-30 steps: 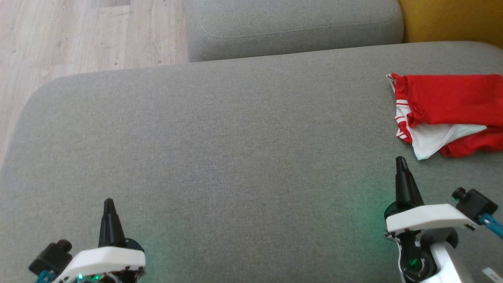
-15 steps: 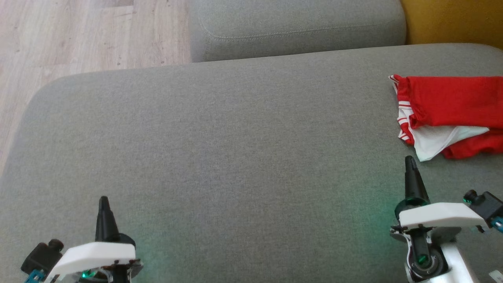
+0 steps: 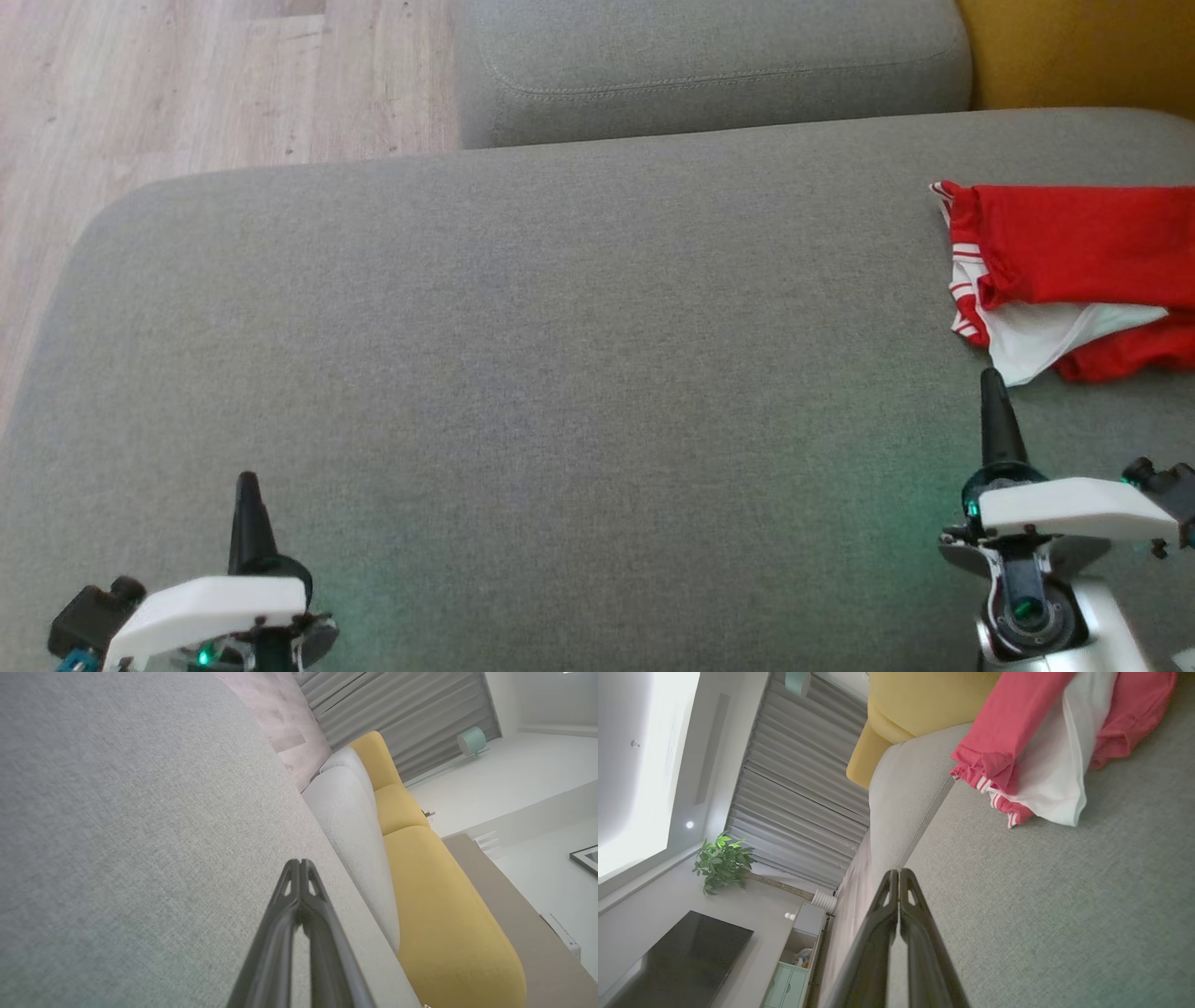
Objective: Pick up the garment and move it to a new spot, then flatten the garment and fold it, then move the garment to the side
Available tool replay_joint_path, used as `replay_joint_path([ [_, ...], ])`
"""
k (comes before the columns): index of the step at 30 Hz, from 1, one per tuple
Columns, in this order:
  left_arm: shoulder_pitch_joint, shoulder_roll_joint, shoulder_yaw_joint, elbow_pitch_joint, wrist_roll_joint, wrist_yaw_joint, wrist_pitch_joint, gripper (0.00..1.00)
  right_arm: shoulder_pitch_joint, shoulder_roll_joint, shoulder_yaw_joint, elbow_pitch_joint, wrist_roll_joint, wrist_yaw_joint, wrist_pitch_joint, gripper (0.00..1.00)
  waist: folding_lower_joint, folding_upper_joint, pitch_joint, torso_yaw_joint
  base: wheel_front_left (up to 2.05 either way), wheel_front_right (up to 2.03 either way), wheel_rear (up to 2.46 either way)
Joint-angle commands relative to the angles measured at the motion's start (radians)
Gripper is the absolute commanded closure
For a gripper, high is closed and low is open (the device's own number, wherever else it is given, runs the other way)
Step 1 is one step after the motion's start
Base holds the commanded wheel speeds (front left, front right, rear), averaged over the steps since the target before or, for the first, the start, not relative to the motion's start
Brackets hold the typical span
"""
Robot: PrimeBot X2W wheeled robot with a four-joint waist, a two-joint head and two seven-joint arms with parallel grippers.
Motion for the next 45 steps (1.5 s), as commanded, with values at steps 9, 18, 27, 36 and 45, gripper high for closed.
replay_joint_path([
  [9, -0.063, 0.005, 0.048, -0.033, -0.101, -0.020, 0.030, 1.00, -0.015, -0.019, -0.014, -0.049, 0.112, -0.001, 0.035, 1.00, 0.0000, 0.0000, -0.002, 0.005, 0.00, 0.00, 0.00],
  [18, -0.069, 0.005, 0.061, -0.033, -0.188, -0.029, 0.057, 1.00, -0.011, -0.019, -0.033, -0.058, 0.207, -0.001, 0.061, 1.00, 0.0000, 0.0000, -0.003, 0.010, 0.00, 0.00, 0.00],
  [27, -0.076, 0.006, 0.074, -0.033, -0.275, -0.037, 0.083, 1.00, -0.008, -0.019, -0.052, -0.068, 0.302, -0.001, 0.087, 1.00, 0.0000, 0.0000, -0.005, 0.016, 0.00, 0.00, 0.00],
  [36, -0.082, 0.006, 0.087, -0.033, -0.363, -0.046, 0.110, 1.00, -0.004, -0.018, -0.072, -0.078, 0.397, -0.001, 0.113, 1.00, 0.0000, 0.0000, -0.007, 0.021, 0.00, 0.00, 0.00],
  [45, -0.088, 0.006, 0.099, -0.033, -0.440, -0.054, 0.134, 1.00, -0.001, -0.018, -0.089, -0.087, 0.481, -0.001, 0.137, 1.00, 0.0000, 0.0000, -0.008, 0.025, 0.00, 0.00, 0.00],
])
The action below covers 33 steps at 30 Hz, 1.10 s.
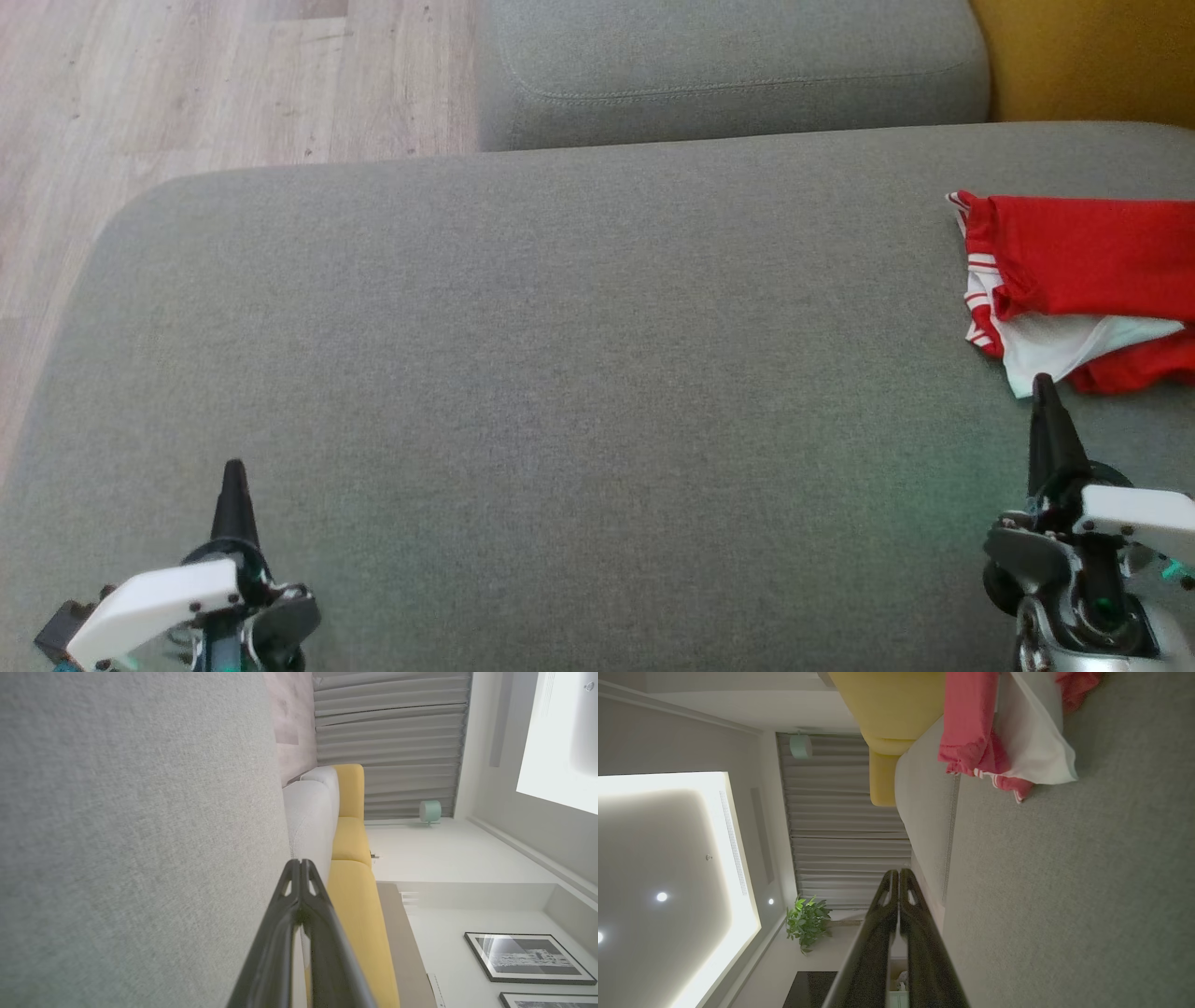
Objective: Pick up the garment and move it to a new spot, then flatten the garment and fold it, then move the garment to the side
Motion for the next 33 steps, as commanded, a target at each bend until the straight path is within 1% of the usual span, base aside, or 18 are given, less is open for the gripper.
replay_joint_path([
  [1, -0.058, 0.006, 0.041, -0.033, -0.024, -0.011, 0.009, 1.00, -0.017, -0.017, 0.013, -0.045, 0.029, -0.001, 0.010, 1.00, 0.0000, 0.0000, 0.000, 0.001, 0.00, 0.00, 0.00],
  [5, -0.061, 0.007, 0.046, -0.032, -0.061, -0.015, 0.020, 1.00, -0.016, -0.017, 0.004, -0.049, 0.069, -0.001, 0.022, 1.00, 0.0000, 0.0000, -0.001, 0.003, 0.00, 0.00, 0.00],
  [33, -0.061, 0.007, 0.046, -0.033, -0.061, -0.015, 0.020, 1.00, -0.017, -0.011, -0.004, -0.048, 0.062, -0.001, 0.028, 1.00, 0.0000, 0.0000, -0.001, 0.003, 0.00, 0.00, 0.00],
])
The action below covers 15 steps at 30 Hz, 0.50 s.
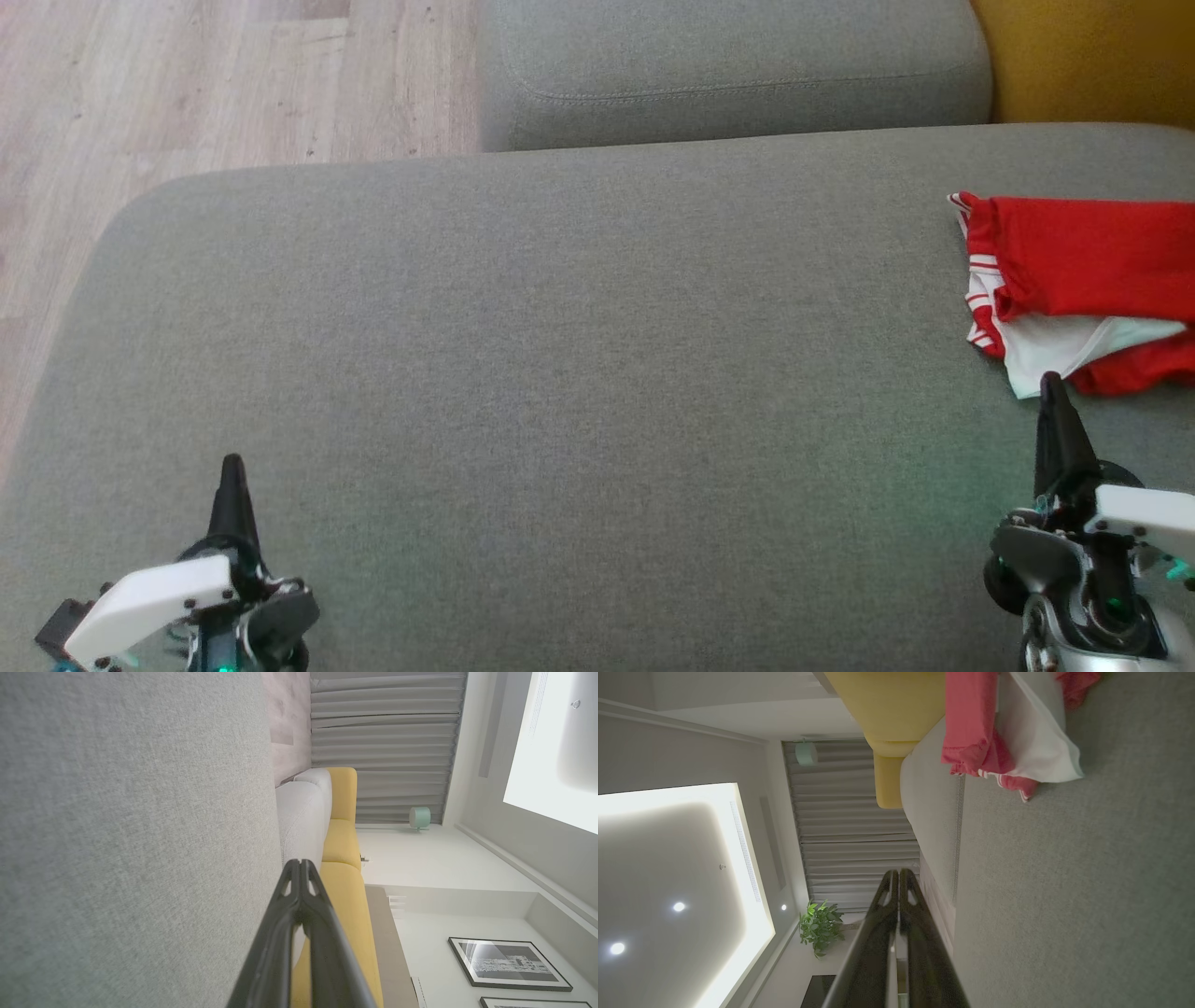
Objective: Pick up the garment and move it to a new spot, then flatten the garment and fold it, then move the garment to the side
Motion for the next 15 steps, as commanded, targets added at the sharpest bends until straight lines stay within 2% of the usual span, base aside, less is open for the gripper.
replay_joint_path([
  [1, -0.050, 0.007, 0.042, -0.033, -0.005, -0.007, 0.007, 1.00, -0.018, -0.012, 0.016, -0.038, 0.002, -0.001, 0.010, 1.00, 0.0000, 0.0000, 0.000, 0.000, 0.00, 0.00, 0.00],
  [15, -0.050, 0.007, 0.042, -0.033, -0.005, -0.007, 0.007, 1.00, -0.018, -0.010, 0.013, -0.038, -0.001, -0.001, 0.012, 1.00, 0.0000, 0.0000, 0.000, 0.000, 0.00, 0.00, 0.00],
])
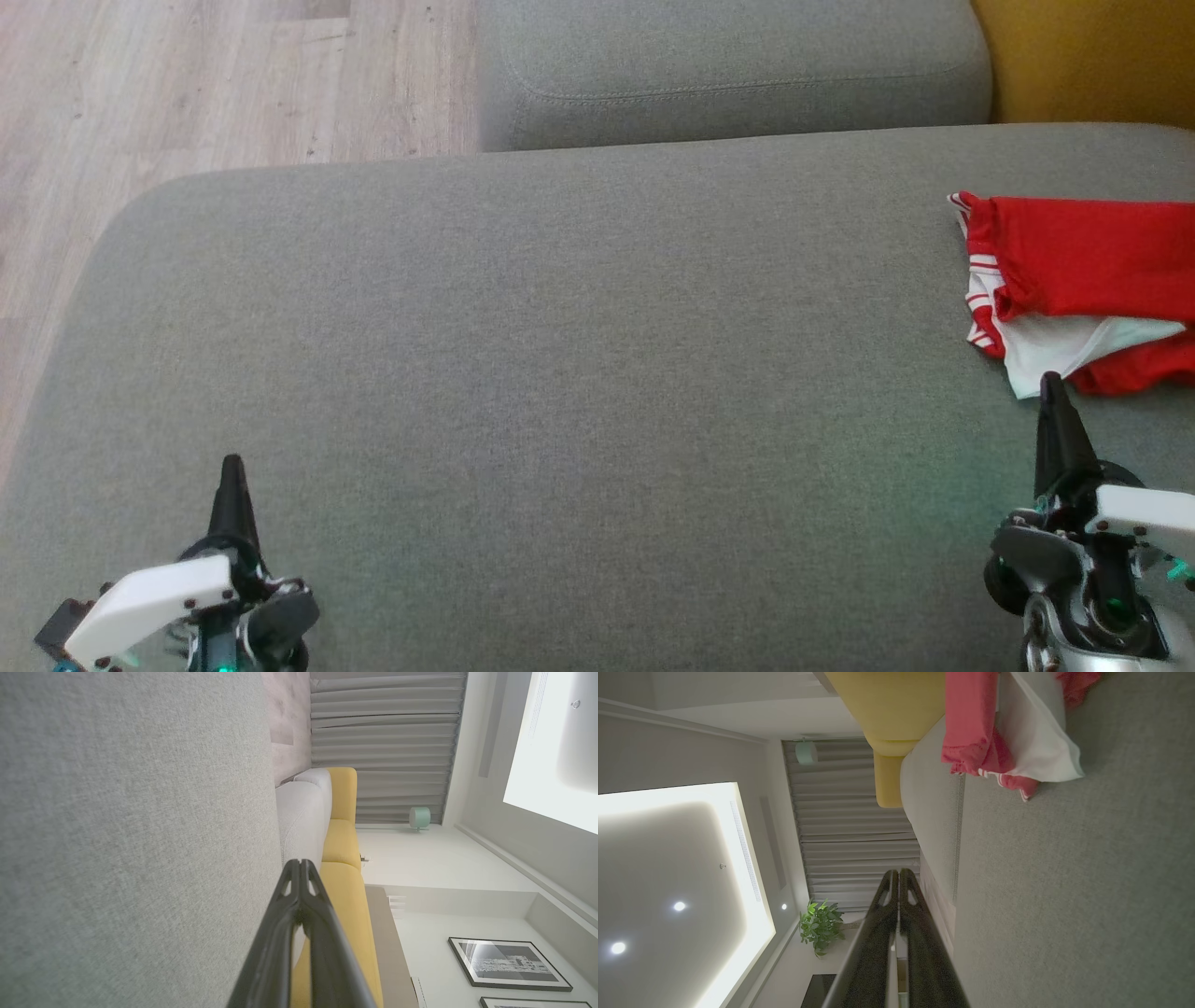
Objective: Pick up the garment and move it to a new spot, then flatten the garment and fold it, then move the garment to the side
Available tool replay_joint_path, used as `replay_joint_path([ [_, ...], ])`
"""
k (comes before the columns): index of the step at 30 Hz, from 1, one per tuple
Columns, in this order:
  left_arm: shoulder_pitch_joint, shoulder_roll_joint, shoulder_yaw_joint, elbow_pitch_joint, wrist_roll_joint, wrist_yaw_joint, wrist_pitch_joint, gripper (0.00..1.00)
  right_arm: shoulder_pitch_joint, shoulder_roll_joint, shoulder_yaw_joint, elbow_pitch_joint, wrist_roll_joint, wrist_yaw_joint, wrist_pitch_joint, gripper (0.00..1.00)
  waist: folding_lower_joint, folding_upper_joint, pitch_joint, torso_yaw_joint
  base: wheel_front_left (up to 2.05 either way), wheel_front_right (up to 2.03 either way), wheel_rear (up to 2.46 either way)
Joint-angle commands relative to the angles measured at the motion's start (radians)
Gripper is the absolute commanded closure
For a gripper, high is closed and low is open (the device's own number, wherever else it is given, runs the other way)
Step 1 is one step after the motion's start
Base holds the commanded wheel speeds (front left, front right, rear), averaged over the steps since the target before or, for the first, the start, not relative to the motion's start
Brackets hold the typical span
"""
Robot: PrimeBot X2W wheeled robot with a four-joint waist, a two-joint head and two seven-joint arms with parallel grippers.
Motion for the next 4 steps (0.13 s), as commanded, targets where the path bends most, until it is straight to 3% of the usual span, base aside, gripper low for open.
replay_joint_path([
  [1, -0.050, 0.007, 0.042, -0.033, -0.005, -0.007, 0.007, 1.00, -0.018, -0.010, 0.017, -0.038, -0.001, -0.001, 0.005, 1.00, 0.0000, 0.0000, 0.000, 0.000, 0.00, 0.00, 0.00],
  [4, -0.050, 0.007, 0.042, -0.033, -0.005, -0.007, 0.007, 1.00, -0.018, -0.010, 0.016, -0.038, -0.001, -0.001, 0.005, 1.00, 0.0000, 0.0000, 0.000, 0.000, 0.00, 0.00, 0.00],
])
